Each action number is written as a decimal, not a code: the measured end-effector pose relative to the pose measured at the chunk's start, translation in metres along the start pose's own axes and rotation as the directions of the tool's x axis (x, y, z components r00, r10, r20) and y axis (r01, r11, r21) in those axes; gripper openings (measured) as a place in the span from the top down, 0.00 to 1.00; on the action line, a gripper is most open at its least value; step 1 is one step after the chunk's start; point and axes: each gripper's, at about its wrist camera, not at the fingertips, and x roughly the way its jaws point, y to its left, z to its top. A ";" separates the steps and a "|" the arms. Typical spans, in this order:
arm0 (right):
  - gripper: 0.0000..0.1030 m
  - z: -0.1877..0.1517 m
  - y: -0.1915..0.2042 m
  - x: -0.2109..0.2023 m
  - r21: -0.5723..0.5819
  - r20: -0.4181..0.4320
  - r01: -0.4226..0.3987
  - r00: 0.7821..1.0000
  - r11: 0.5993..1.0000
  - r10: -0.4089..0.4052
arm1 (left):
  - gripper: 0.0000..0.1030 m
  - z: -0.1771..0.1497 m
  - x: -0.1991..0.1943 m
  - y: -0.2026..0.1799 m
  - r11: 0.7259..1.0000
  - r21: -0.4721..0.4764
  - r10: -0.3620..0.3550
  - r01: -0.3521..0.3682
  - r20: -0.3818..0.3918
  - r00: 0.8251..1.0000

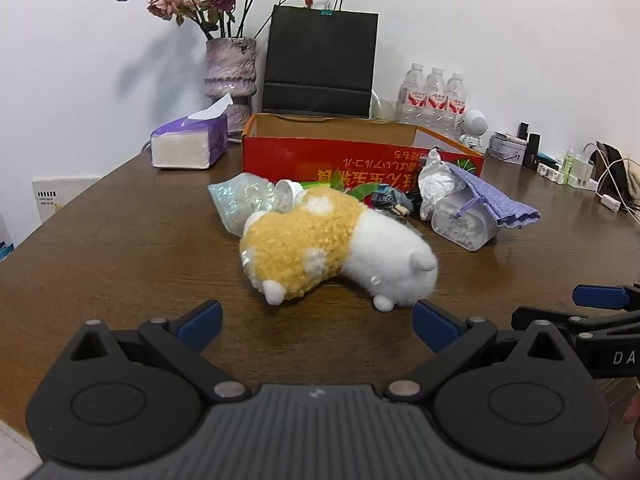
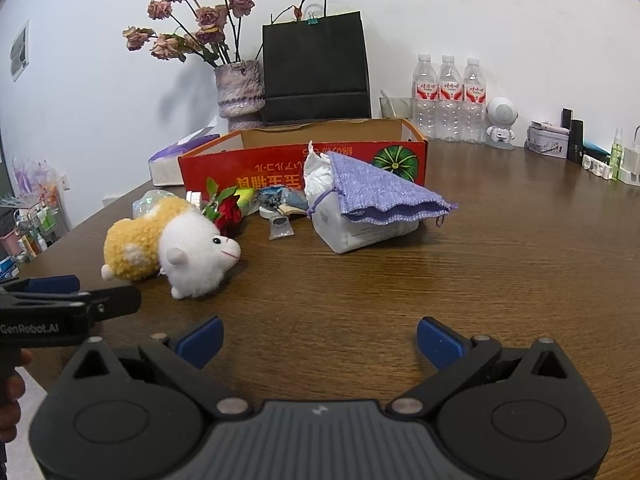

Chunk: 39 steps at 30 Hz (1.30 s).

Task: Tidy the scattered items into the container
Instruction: 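Grasp the yellow-white plush toy with the left gripper while the right grasps the blue cloth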

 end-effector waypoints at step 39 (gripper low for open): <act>0.59 0.081 -0.049 0.081 0.072 0.032 0.005 0.999 0.997 -0.008 | 0.54 0.044 0.057 0.015 0.986 0.099 -0.130 0.136 -0.062 0.990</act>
